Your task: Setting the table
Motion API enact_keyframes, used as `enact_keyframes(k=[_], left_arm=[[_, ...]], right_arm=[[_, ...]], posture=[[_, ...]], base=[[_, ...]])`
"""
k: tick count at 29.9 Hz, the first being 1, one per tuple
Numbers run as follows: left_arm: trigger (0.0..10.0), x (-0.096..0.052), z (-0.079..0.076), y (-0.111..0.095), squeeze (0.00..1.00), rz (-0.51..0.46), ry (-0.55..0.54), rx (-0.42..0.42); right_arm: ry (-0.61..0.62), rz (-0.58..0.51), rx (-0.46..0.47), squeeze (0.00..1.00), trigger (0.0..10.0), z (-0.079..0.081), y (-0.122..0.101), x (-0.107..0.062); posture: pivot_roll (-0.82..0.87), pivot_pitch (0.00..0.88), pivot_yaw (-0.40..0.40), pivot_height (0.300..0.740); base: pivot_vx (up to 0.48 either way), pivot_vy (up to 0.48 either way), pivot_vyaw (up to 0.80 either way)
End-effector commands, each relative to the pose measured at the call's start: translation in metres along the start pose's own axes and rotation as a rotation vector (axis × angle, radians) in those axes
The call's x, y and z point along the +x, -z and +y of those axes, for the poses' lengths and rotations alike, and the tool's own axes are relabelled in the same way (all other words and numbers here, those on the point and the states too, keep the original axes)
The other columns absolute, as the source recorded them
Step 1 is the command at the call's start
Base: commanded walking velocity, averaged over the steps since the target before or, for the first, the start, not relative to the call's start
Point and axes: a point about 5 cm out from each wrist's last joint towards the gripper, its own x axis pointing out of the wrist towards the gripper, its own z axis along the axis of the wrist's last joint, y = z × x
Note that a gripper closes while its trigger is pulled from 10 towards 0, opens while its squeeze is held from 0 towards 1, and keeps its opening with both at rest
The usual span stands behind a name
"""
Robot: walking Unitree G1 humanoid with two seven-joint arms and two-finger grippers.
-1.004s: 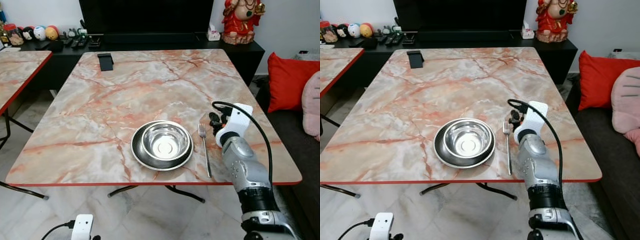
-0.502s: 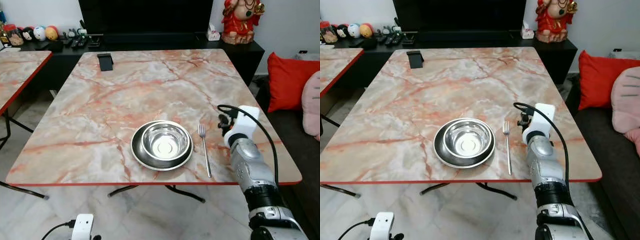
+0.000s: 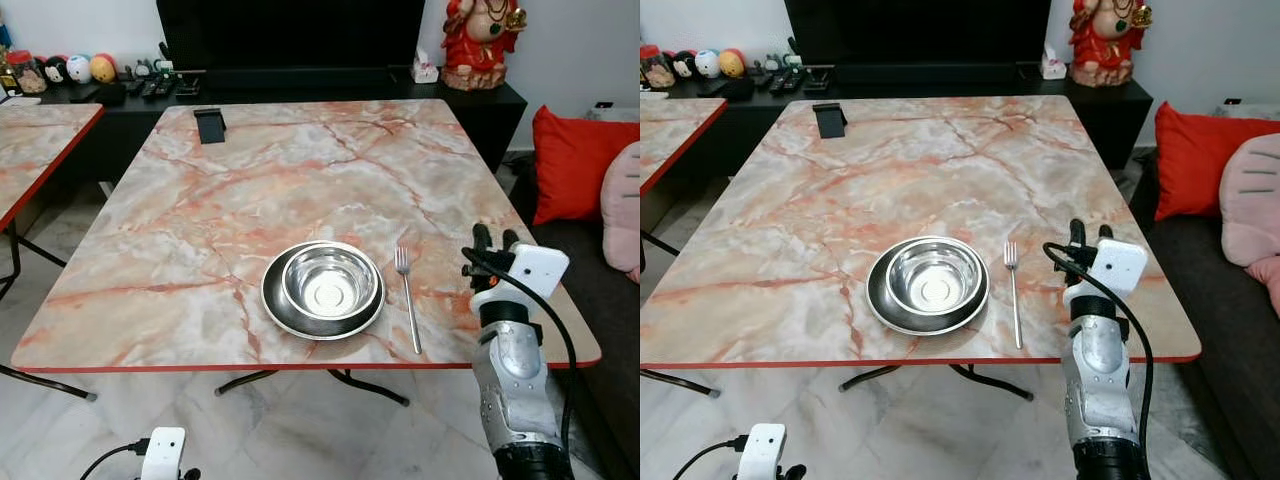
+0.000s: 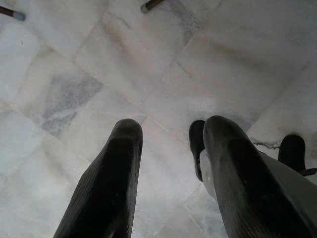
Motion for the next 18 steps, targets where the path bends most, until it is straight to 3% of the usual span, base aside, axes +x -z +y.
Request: enact_keyframes(k=[1,8,18], left_arm=[[10.0,-0.001,0.0,0.005,0.0,0.015,0.0,0.002],[10.0,-0.001,-0.001,0.006,0.0,0.015,-0.005,-0.007],[10.0,-0.001,0.0,0.006,0.0,0.019,-0.004,0.004]], right_arm=[[-0.026,-0.051,-0.002,0.0,10.0,0.007,-0.011,0.004],[-0.066,-0.066,-0.03,0.0,10.0,0.018,-0.012,0.008],[-0.06,-0.067,-0.031,0.0,10.0,0.018,-0.01,0.004]], posture=[[-0.07,0.0,0.011,0.74],[-0.06,0.0,-0.007,0.74],[-0.07,0.0,0.005,0.74]], base=[[0.0,0.0,0.0],[0.0,0.28,0.0],[0.0,0.289,0.0]])
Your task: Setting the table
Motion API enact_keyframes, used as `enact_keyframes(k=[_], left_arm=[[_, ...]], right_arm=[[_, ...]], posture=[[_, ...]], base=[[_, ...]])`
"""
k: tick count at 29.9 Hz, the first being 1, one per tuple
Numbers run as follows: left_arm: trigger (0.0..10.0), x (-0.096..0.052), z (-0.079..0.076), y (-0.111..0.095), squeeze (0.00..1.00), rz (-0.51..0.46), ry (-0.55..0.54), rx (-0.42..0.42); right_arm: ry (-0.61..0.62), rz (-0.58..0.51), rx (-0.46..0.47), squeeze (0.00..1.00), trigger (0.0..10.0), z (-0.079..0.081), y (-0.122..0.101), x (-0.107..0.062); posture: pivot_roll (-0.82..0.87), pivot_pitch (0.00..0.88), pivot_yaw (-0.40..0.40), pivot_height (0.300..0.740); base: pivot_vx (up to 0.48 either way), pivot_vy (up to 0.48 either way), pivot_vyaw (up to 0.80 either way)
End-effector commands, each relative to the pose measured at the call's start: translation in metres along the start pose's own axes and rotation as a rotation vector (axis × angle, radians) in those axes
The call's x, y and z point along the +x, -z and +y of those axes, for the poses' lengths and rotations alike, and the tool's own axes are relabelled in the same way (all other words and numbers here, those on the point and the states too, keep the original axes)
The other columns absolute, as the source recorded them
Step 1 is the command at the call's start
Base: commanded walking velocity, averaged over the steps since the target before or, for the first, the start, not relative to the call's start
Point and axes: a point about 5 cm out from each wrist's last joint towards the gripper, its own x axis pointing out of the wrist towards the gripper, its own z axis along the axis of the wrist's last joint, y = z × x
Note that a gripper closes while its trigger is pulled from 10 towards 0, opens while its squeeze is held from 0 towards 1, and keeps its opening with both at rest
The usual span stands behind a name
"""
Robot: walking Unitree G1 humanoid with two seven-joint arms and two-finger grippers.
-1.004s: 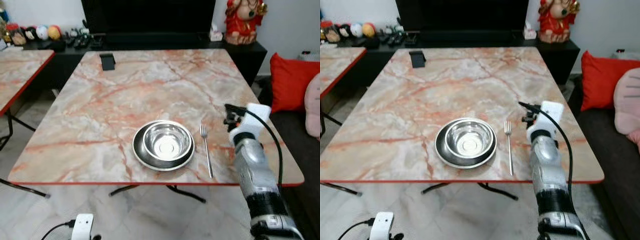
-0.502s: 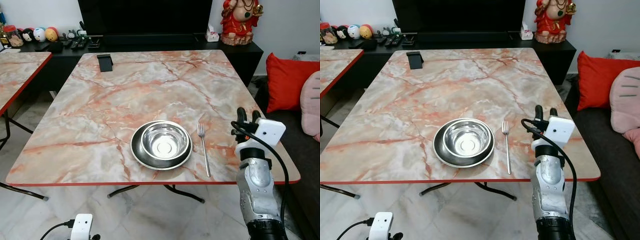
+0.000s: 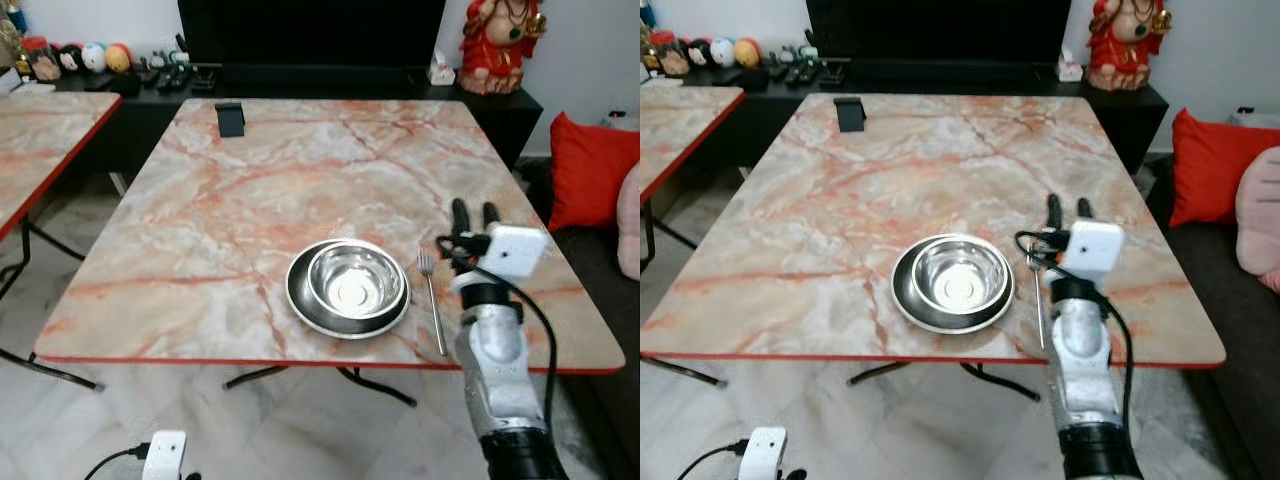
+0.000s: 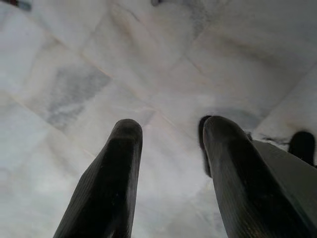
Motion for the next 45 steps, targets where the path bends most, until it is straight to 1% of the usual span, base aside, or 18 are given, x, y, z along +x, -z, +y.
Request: enact_keyframes(k=[1,8,14,23,26,27,30,40,42,45], left_arm=[[10.0,-0.001,-0.001,0.004,0.0,0.013,0.001,0.01],[10.0,-0.001,0.0,0.004,0.0,0.011,-0.001,0.01],[10.0,-0.001,0.0,0.004,0.0,0.01,-0.005,0.005],[10.0,-0.002,0.0,0.009,0.0,0.025,-0.004,0.018],[10.0,-0.002,-0.001,0.009,0.0,0.025,-0.005,0.019],[10.0,-0.001,-0.001,0.008,0.0,0.023,-0.005,0.02],[10.0,-0.001,0.0,0.007,0.0,0.021,-0.009,0.008],[10.0,-0.001,0.0,0.005,0.0,0.017,-0.018,-0.006],[10.0,-0.001,0.0,0.005,0.0,0.016,-0.021,-0.012],[10.0,-0.001,0.0,0.006,0.0,0.017,-0.021,-0.014]], right_arm=[[0.026,-0.008,-0.009,0.0,10.0,-0.007,0.0,-0.001],[0.013,-0.014,-0.007,0.0,10.0,-0.004,-0.002,0.002],[0.008,-0.004,0.001,0.0,10.0,0.0,0.001,0.0],[0.007,0.006,0.003,0.0,10.0,-0.002,0.004,-0.004],[0.003,0.003,0.004,0.0,10.0,-0.003,0.002,-0.001],[-0.008,-0.002,-0.008,0.0,10.0,-0.002,0.0,0.002],[-0.023,-0.015,-0.018,0.0,10.0,0.001,-0.002,0.004],[-0.045,-0.017,-0.014,0.0,10.0,0.007,-0.002,0.004],[-0.037,-0.015,0.014,0.0,10.0,0.005,-0.003,0.004],[-0.036,-0.006,0.009,0.0,10.0,0.005,-0.002,0.003]], posture=[[-0.07,0.0,0.006,0.74],[-0.06,0.0,0.007,0.74],[-0.05,0.0,0.006,0.74],[-0.06,0.0,0.004,0.74],[-0.06,0.0,0.002,0.74],[-0.06,0.0,0.002,0.74],[-0.06,0.0,0.005,0.74],[-0.05,0.0,0.0,0.74],[-0.05,0.0,-0.001,0.74],[-0.04,0.0,-0.004,0.74]], base=[[0.0,0.285,0.0],[0.0,0.295,0.0],[0.0,0.454,0.0],[0.0,0.473,0.0],[0.0,0.474,0.0],[0.0,0.469,0.0],[0.0,0.469,0.0],[0.0,0.464,0.76],[0.0,0.456,0.0],[0.0,0.456,0.0]])
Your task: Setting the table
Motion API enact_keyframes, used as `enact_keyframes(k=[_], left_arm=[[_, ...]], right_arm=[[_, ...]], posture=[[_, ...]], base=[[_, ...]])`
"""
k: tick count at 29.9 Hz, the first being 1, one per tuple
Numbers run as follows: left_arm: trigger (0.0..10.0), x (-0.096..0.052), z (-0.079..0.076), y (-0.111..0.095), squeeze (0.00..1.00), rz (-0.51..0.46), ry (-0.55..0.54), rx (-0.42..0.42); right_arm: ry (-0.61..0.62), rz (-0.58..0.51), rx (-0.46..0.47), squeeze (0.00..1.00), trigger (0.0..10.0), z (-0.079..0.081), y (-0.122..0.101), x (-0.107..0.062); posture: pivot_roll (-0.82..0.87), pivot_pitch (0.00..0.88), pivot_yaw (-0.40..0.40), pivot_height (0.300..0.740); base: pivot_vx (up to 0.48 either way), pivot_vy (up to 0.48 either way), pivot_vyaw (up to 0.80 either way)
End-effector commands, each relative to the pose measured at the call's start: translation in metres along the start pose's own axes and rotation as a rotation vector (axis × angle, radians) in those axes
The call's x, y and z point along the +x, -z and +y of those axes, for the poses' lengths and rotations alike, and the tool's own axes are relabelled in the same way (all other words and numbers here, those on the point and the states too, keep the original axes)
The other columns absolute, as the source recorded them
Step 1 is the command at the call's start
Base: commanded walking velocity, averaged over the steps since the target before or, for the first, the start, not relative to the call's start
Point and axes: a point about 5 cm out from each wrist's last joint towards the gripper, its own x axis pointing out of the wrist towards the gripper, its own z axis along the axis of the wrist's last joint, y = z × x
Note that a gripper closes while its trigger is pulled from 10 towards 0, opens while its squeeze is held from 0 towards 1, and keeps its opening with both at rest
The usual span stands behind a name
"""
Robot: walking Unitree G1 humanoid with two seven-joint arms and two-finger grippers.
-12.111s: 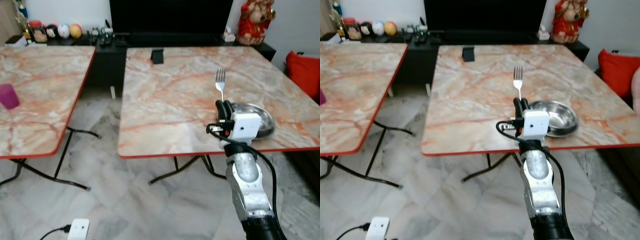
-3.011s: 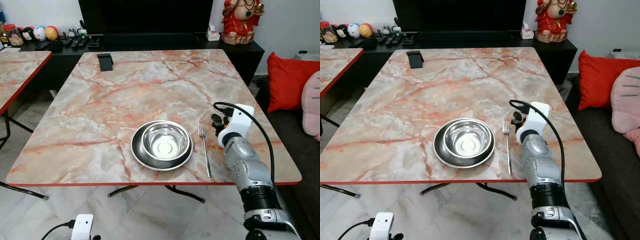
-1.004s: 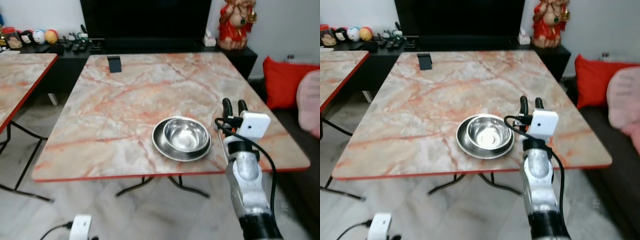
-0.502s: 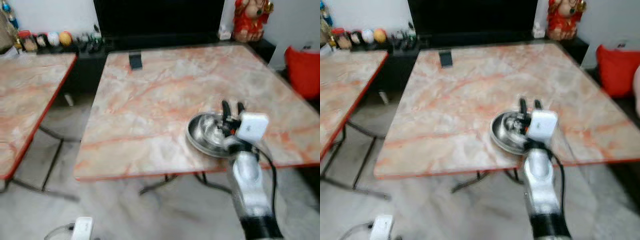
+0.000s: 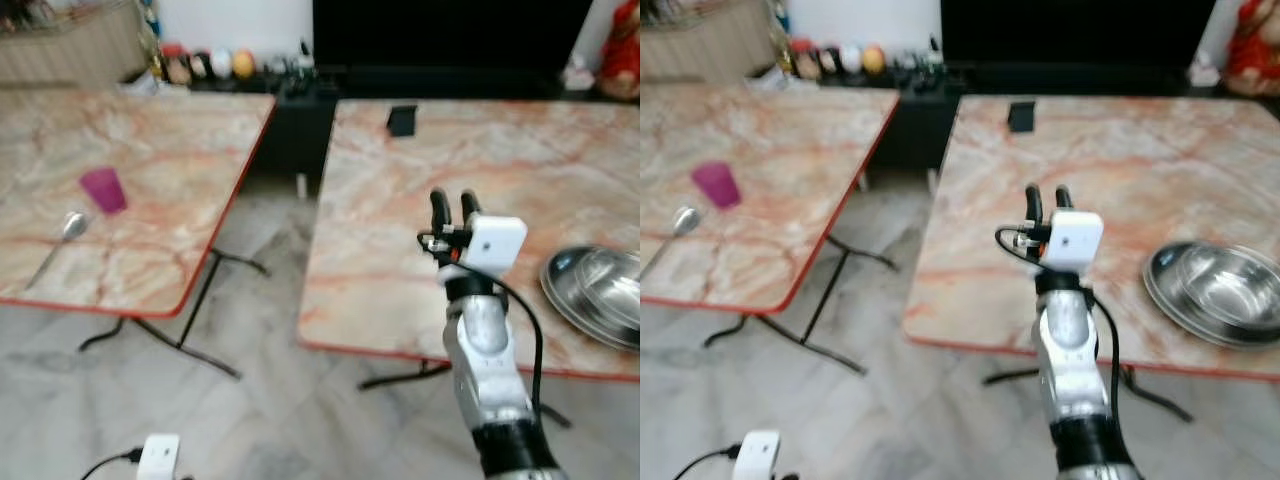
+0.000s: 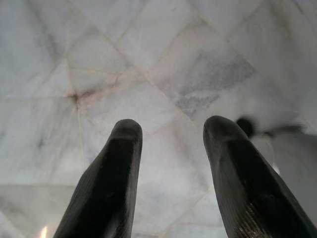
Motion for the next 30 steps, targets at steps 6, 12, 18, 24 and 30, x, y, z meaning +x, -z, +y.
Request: enact_keyframes(k=[6,12,18,24,30], left_arm=[[10.0,0.0005,0.001,-0.0031,0.0,-0.006,-0.003,0.0],[10.0,0.0006,0.0005,-0.0033,0.0,-0.007,-0.003,-0.002],[10.0,0.0008,0.0003,-0.0041,0.0,-0.008,-0.005,-0.003],[10.0,0.001,0.0003,-0.0049,0.0,-0.01,-0.006,-0.003],[10.0,0.001,0.0004,-0.0053,0.0,-0.011,-0.006,-0.001]], right_arm=[[-0.01,-0.028,0.016,0.0,10.0,0.0052,-0.0084,0.0061],[-0.015,-0.027,0.026,0.0,10.0,0.0061,-0.0095,0.008],[-0.025,-0.021,0.035,0.0,10.0,0.0083,-0.0089,0.0089],[-0.031,-0.018,0.042,0.0,10.0,0.0105,-0.0086,0.0094],[-0.038,-0.015,0.047,0.0,10.0,0.0124,-0.0083,0.0095]], posture=[[-0.04,0.0,-0.005,0.74],[-0.04,0.0,-0.008,0.74],[-0.03,0.0,-0.009,0.74],[-0.03,0.0,-0.007,0.74],[-0.03,0.0,-0.006,0.74]], base=[[0.0,0.458,0.0],[0.0,0.458,0.0],[0.0,0.456,0.0],[0.0,0.456,0.0],[0.0,0.459,0.0]])
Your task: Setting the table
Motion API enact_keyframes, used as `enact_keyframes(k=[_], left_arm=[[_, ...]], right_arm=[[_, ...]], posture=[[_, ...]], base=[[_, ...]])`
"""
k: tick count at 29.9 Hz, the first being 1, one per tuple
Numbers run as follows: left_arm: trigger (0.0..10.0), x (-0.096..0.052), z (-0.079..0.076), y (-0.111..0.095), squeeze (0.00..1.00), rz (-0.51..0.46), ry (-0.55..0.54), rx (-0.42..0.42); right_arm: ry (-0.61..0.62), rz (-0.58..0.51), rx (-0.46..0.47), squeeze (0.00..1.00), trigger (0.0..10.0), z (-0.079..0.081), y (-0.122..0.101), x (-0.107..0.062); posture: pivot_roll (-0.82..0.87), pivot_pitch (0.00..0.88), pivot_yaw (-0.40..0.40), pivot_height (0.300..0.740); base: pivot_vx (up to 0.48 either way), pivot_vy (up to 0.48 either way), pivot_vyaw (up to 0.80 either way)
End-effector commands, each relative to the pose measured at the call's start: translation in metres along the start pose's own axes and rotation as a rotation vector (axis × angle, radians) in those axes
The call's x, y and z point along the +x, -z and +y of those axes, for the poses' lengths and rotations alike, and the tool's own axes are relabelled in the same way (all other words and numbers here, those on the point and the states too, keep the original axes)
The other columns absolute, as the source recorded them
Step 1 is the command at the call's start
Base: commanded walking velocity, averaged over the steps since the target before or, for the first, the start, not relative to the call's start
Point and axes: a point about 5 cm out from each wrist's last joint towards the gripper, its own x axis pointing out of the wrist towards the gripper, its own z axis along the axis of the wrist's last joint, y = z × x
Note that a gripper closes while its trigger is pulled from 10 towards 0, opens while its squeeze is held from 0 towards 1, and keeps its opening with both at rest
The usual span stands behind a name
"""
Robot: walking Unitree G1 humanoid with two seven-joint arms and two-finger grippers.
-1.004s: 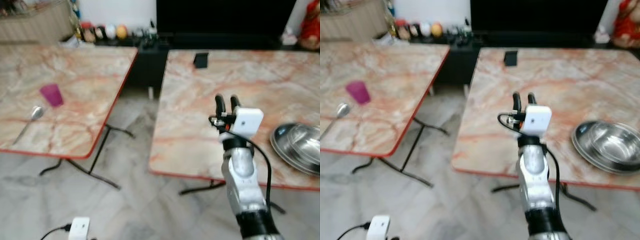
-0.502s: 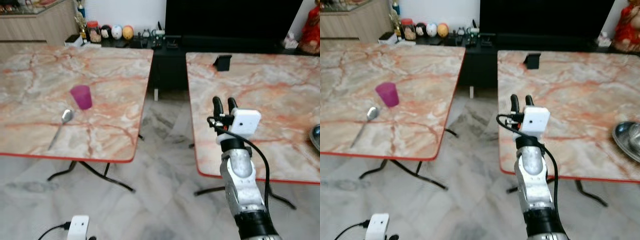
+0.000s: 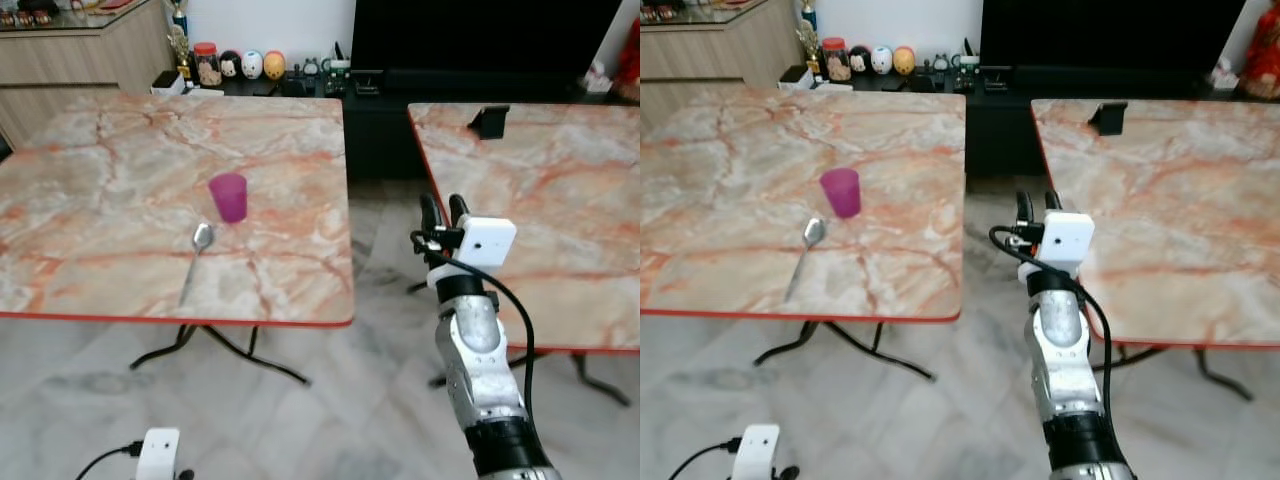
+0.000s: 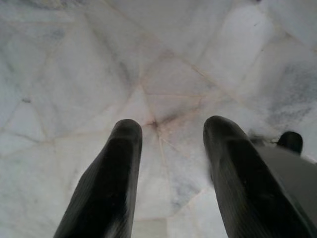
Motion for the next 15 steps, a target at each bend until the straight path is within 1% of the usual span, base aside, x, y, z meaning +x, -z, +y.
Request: enact_keyframes(k=[1,15], left_arm=[[10.0,-0.0005,0.0051,0.0007,0.0,0.007,-0.014,0.004],[10.0,-0.0006,0.0056,0.0005,0.0,0.007,-0.013,0.009]], right_arm=[[-0.01,-0.027,0.015,0.0,10.0,0.0047,-0.0071,0.0042],[-0.014,-0.014,0.025,0.0,10.0,0.0055,-0.0046,0.0037]], posture=[[-0.03,0.0,-0.005,0.74],[-0.03,0.0,-0.002,0.74]], base=[[0.0,0.458,0.0],[0.0,0.457,0.0]])
